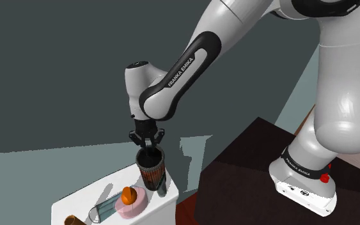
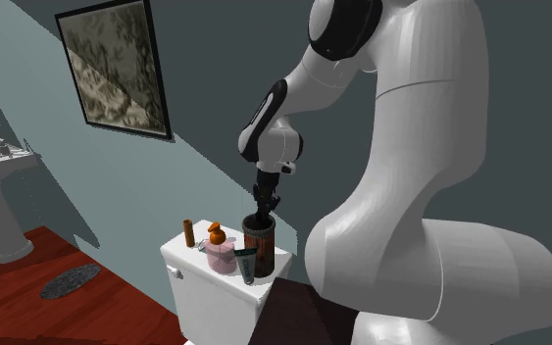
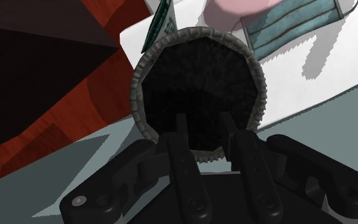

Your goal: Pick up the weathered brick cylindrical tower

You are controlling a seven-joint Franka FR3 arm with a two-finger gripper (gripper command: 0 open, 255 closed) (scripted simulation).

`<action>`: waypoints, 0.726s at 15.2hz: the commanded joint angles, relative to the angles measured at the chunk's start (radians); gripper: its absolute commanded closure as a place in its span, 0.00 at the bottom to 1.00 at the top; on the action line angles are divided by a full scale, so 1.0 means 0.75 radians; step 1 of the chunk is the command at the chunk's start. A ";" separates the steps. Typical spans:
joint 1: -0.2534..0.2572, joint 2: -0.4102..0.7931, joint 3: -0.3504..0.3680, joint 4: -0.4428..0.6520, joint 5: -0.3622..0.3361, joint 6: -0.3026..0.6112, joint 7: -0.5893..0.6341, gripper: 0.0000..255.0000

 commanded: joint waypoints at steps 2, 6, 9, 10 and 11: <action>0.000 0.001 0.000 0.000 0.000 0.001 0.000 1.00; 0.000 0.001 0.000 0.001 0.000 0.000 0.000 1.00; -0.009 -0.028 0.011 0.003 0.015 -0.030 -0.007 1.00; -0.013 -0.042 0.016 0.005 0.023 -0.044 -0.010 1.00; -0.017 -0.056 0.021 0.006 0.031 -0.059 -0.014 1.00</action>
